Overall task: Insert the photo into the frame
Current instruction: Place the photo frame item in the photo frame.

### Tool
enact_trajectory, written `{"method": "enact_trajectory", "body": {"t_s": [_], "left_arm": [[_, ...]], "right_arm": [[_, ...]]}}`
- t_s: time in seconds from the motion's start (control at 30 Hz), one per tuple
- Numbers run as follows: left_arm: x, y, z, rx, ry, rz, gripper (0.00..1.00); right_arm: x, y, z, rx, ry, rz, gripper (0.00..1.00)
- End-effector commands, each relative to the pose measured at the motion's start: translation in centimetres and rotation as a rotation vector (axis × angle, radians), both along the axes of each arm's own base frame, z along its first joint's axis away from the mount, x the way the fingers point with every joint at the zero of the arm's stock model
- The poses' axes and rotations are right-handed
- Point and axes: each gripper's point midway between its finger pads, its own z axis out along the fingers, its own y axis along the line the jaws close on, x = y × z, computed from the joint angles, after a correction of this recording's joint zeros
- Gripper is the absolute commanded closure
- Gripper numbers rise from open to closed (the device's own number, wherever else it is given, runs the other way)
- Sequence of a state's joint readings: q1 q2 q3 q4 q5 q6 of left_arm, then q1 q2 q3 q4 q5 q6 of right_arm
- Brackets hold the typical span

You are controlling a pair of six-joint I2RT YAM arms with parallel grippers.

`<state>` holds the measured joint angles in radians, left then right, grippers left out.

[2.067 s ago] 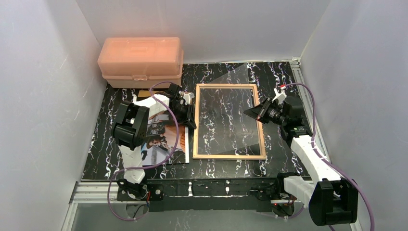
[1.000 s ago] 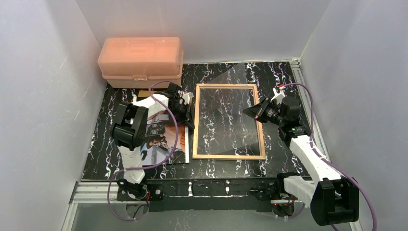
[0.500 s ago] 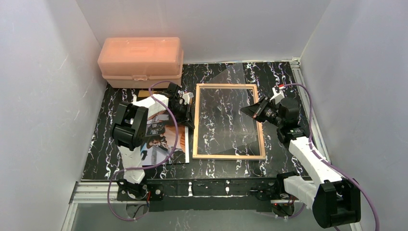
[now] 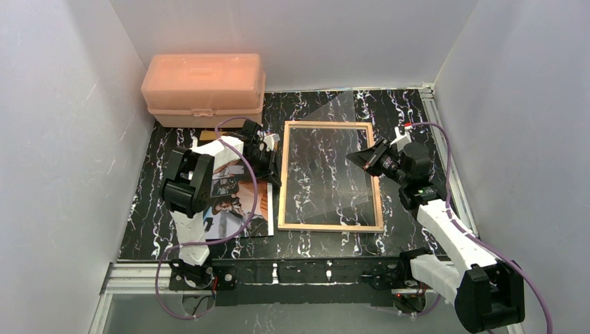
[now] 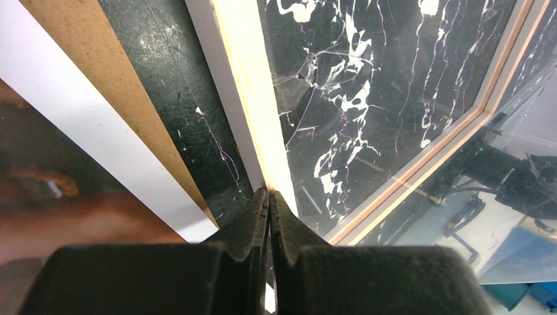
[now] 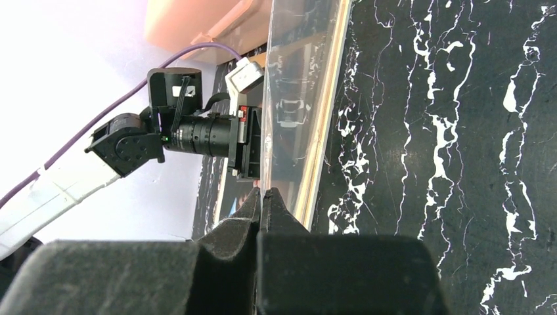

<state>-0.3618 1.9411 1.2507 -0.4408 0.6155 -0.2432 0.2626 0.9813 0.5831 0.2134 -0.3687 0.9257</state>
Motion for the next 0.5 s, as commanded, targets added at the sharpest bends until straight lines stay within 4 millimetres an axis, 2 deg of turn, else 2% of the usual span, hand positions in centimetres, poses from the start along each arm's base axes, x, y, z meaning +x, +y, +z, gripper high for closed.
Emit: {"method": "enact_trajectory", "body": {"t_s": [0.0,0.23,0.47], "left_arm": [[-0.9,-0.6,1.4,-0.035,-0.012,-0.029,1.0],[-0.9,-0.6,1.5,-0.038,-0.011,-0.029,1.0],[-0.9,-0.6,1.6,-0.038,-0.011,-0.03,1.0]], "right_arm": [[-0.8,1.0,0.5,0.024,-0.008,0.042,0.99],[-0.7,1.3,0.2,0.005,-0.019,0.052,0.99],[-0.3,1.5,1.7,-0.082,-0.109,0.066,0.99]]}}
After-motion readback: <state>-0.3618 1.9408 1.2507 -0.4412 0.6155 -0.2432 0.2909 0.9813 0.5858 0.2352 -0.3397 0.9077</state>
